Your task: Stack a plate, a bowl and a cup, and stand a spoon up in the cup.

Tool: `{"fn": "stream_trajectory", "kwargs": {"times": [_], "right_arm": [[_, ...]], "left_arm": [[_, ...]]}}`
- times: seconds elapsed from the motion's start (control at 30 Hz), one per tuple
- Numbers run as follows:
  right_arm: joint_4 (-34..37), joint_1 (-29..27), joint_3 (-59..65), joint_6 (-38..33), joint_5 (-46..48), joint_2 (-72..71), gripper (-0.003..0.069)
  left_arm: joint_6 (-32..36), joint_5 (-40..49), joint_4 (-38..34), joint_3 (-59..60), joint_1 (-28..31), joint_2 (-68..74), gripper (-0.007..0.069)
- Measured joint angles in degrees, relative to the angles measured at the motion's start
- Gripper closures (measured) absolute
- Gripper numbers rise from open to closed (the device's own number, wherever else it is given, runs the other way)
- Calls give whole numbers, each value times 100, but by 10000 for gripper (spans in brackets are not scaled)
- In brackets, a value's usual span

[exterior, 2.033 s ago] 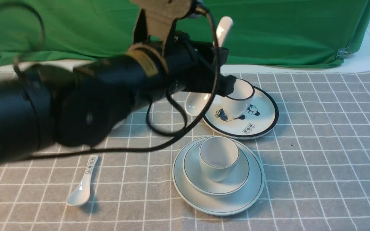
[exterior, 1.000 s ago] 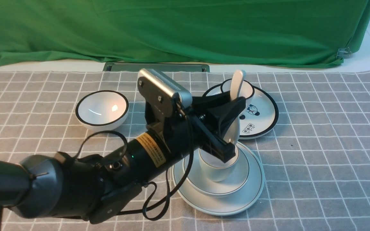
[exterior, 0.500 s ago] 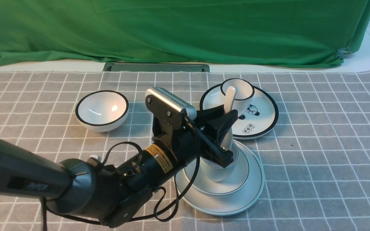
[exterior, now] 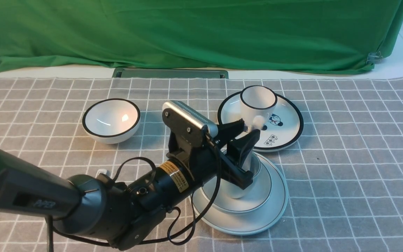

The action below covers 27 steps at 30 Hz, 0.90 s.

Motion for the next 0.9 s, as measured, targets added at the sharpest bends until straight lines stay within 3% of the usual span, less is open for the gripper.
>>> {"fn": "stream_trajectory", "kwargs": {"times": [0.17, 0.3, 0.4, 0.6, 0.73, 0.9], "right_arm": [[0, 0, 0, 20, 0, 0, 422], [0, 0, -51, 20, 5, 0, 423], [0, 0, -225, 25, 148, -26, 423], [0, 0, -292, 25, 587, -335, 485], [-2, 0, -292, 25, 643, -651, 599], [3, 0, -77, 226, 643, -1282, 637]], "left_arm": [[1, -179, -355, 271, 0, -44, 144], [7, -167, -797, 738, 0, -608, 113], [39, 244, -876, 1008, 0, -1678, 219], [50, 2844, -512, 1114, 0, -3958, 538], [50, 4395, -262, 1114, 0, -5282, 606], [50, 5880, -208, 1396, 0, -6986, 620]]}}
